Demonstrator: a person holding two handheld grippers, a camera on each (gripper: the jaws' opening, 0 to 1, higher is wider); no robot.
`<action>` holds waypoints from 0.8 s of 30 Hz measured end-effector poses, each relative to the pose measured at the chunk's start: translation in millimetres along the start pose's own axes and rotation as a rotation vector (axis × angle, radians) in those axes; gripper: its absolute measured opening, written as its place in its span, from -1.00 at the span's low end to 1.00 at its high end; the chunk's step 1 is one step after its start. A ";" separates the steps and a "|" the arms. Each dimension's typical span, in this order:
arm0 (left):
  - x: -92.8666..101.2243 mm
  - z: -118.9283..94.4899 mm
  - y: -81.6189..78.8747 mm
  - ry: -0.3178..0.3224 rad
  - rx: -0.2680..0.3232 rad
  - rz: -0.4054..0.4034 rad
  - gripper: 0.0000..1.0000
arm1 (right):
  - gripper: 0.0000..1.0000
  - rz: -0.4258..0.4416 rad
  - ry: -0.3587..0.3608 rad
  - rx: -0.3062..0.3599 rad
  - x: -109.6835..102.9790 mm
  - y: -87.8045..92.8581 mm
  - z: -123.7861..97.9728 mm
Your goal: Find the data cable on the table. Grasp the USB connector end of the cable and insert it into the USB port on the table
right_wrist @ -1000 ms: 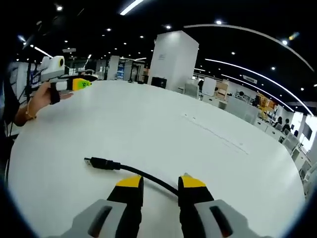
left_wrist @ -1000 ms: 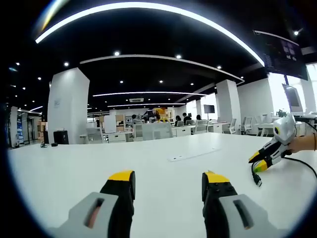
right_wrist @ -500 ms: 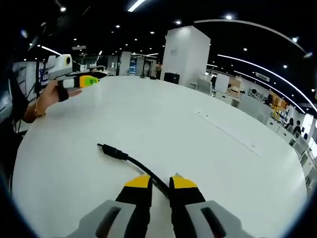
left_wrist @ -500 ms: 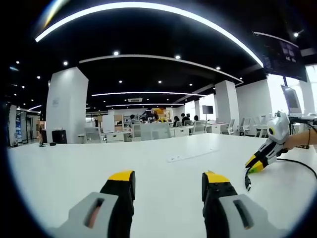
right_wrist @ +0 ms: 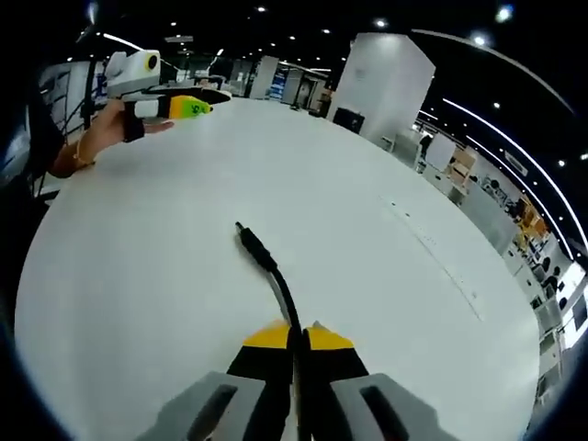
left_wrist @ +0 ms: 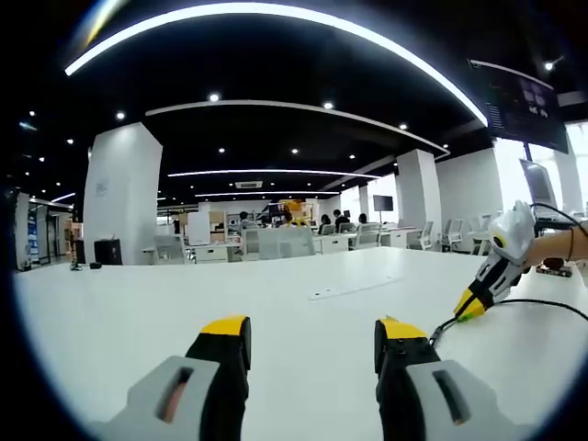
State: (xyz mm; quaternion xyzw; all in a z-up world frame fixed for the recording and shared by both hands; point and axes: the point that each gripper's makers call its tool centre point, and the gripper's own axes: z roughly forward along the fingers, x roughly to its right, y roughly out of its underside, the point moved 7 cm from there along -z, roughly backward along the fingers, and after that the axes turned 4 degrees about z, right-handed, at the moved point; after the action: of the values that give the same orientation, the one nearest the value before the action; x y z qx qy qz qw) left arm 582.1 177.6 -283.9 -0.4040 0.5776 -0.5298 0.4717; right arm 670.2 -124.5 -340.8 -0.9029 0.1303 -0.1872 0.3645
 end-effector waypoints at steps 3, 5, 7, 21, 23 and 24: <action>0.1 -0.3 -0.5 0.002 0.002 -0.002 0.09 | -0.91 0.002 0.004 -0.002 -0.8 0.9 -0.3; 0.2 -1.0 -1.1 0.003 0.005 -0.005 0.09 | -0.91 0.013 0.008 0.001 -1.6 1.4 -0.4; 0.1 -1.1 -1.6 0.005 0.007 -0.006 0.09 | -0.91 0.002 0.017 -0.002 -2.5 1.3 -0.3; 3.8 0.8 0.3 0.021 -0.002 0.021 0.09 | -0.92 -0.041 0.049 -0.027 -11.1 -3.5 -2.1; 4.7 1.4 0.8 0.027 -0.004 0.025 0.09 | -0.92 -0.047 0.057 -0.024 -11.3 -6.0 -4.2; 5.1 1.7 0.9 0.030 -0.005 0.028 0.09 | -0.92 -0.050 0.059 -0.022 -11.8 -7.4 -5.5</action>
State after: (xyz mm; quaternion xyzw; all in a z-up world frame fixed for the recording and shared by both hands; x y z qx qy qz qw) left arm 582.6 172.3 -285.4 -0.3890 0.5916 -0.5278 0.4693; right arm 658.0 -118.2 -334.8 -0.9039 0.1204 -0.2212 0.3458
